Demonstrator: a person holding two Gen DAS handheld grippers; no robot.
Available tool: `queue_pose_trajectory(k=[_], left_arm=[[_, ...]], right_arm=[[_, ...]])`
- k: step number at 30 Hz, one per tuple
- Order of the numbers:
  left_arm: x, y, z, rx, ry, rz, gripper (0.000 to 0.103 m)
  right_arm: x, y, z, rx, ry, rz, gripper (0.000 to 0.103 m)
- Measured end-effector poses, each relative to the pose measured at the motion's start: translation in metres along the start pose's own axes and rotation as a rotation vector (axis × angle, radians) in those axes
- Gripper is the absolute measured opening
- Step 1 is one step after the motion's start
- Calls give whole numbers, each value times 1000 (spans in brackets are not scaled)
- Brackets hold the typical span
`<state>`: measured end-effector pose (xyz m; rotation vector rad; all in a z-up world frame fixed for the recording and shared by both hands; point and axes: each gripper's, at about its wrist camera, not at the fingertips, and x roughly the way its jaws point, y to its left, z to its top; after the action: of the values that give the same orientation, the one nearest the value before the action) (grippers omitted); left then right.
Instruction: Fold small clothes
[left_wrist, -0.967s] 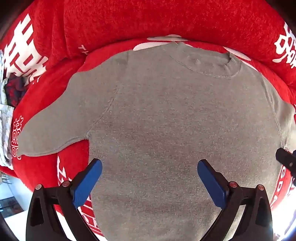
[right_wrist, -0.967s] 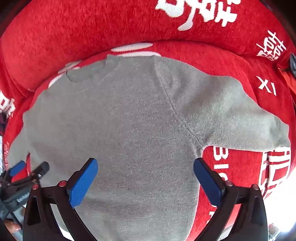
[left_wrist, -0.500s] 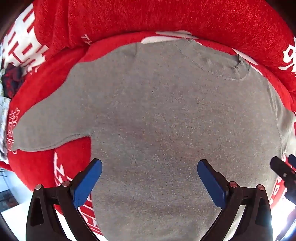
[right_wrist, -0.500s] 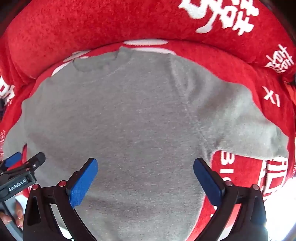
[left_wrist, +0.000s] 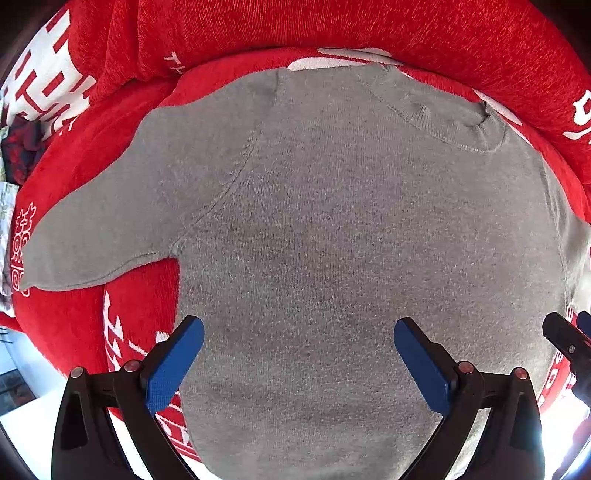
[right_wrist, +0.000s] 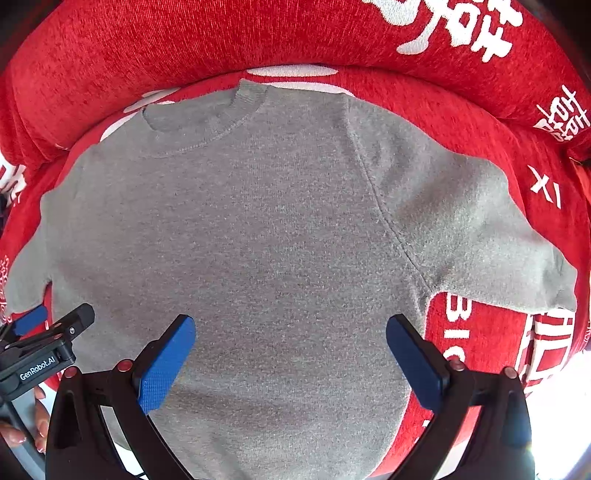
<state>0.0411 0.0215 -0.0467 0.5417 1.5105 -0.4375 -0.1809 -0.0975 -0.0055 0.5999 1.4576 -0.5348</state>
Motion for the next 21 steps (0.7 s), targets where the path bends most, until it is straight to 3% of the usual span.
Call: queue_pose_trajectory(k=[21], left_arm=[[-1, 4, 0, -23, 1, -1, 103]], right_arm=[[0, 9, -5, 14, 5, -1, 103]])
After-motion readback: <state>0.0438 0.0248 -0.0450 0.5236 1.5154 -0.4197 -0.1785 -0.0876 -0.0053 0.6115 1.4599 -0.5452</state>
